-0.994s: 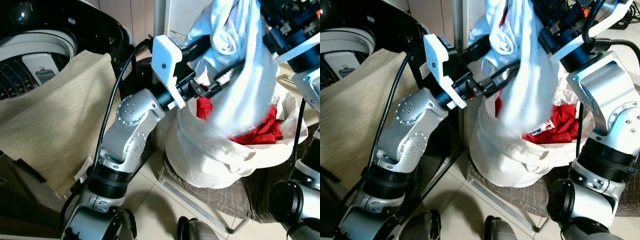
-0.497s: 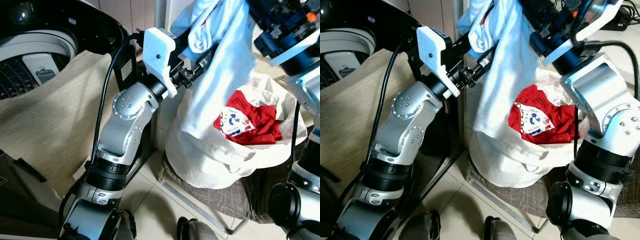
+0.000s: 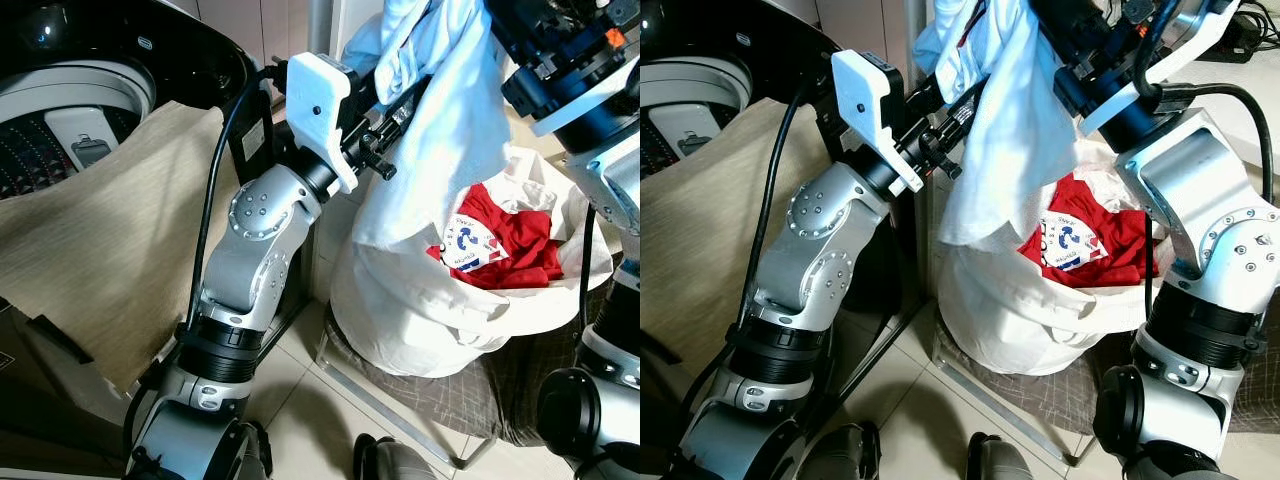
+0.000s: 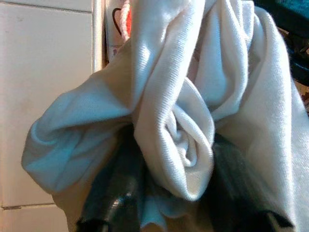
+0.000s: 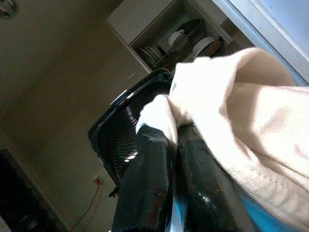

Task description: Clothes washing

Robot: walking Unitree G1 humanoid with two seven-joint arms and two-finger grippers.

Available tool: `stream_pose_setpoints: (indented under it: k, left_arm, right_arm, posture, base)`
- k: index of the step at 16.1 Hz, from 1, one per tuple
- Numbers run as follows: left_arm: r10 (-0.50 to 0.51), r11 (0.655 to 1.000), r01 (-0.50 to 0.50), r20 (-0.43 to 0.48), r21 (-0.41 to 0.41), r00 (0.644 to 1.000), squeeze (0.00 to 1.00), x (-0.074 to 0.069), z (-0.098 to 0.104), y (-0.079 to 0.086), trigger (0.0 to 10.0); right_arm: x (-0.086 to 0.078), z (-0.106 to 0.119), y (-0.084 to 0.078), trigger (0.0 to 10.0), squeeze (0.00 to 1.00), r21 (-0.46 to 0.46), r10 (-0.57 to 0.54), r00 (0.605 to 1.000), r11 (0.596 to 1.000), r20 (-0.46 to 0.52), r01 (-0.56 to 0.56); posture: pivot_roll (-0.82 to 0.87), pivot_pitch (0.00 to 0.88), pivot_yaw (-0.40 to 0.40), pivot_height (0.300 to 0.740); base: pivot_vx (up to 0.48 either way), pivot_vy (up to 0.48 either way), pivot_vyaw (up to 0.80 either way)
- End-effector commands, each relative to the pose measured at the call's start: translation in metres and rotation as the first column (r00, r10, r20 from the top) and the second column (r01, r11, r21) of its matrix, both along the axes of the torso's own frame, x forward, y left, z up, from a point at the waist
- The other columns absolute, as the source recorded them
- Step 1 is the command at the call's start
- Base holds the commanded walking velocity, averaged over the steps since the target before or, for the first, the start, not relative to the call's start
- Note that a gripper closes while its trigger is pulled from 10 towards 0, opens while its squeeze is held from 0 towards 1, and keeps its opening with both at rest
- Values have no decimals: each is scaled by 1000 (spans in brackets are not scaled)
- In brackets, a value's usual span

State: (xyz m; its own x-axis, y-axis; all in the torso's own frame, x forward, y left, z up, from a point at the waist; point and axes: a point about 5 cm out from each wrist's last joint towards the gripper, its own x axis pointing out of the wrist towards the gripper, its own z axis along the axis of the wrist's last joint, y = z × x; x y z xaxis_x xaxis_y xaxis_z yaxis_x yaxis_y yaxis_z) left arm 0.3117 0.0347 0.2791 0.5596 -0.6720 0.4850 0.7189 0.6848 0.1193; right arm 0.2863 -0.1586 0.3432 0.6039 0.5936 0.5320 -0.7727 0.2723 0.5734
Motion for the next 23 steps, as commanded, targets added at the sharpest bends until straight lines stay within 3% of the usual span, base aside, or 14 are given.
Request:
stream_pose_setpoints:
  k: [1, 14, 15, 16, 17, 18, 20, 21, 22, 23]
  left_arm:
    - [-6, 1000, 7, 25, -28, 1000, 0, -1, 8, 0, 0]
    - [18, 998, -16, 28, -63, 999, 0, 3, 13, 8, 0]
    - [24, 998, -23, 26, -64, 999, 0, 4, 14, 9, 0]
    - [42, 997, -40, 27, -68, 999, 0, 5, 15, 12, 0]
    - [73, 994, -71, 25, -78, 997, 0, 8, 17, 16, 0]
    - [174, 982, -171, 36, -77, 984, 0, 20, 25, 32, 0]
    - [282, 957, -277, 51, -83, 958, 0, 33, 38, 53, 0]
    - [438, 896, -428, 72, -117, 896, 0, 50, 64, 91, 0]
    - [505, 861, -493, 86, -130, 859, 0, 56, 76, 109, 0]
    - [628, 778, -611, 138, -144, 766, 0, 62, 103, 142, 0]
  right_arm:
    - [-5, 3, 0, 0, 0, -16, -3, 1000, 1000, 29, 4]
    - [0, -1, 0, 39, 0, -28, -23, 1000, 999, 11, 24]
    - [0, -1, 0, 2627, 0, -32, -26, 1000, 999, 11, 26]
    - [0, -2, 1, 10000, 0, -43, -32, 999, 999, 9, 32]
    - [-1, -3, 1, 10000, 1000, -54, -33, 999, 998, 14, 34]
    - [-3, -5, 3, 10000, 1000, -78, -27, 999, 997, 25, 29]
    - [-3, -10, 4, 10000, 1000, -143, -48, 999, 988, 22, 50]
    - [-3, -20, 9, 10000, 0, -247, -78, 997, 966, 12, 79]
    - [-3, -23, 12, 10000, 0, -274, -82, 997, 958, 11, 82]
    - [-5, -25, 17, 10000, 0, -299, -80, 997, 951, 15, 81]
  posture:
    - [-74, 79, -27, 740]
    - [-70, 74, -29, 740]
    - [-69, 73, -28, 740]
    - [-69, 73, -28, 740]
    - [-68, 70, -28, 740]
    - [-65, 66, -28, 740]
    - [-64, 62, -25, 740]
    - [-59, 58, -22, 740]
    - [-59, 57, -22, 740]
    - [-58, 53, -22, 740]
  base:
    - [0, 0, 0]
    - [0, 0, 0]
    - [0, 0, 0]
    - [0, 0, 0]
    - [0, 0, 0]
    - [0, 0, 0]
    - [0, 0, 0]
    - [0, 0, 0]
    - [0, 0, 0]
    - [0, 0, 0]
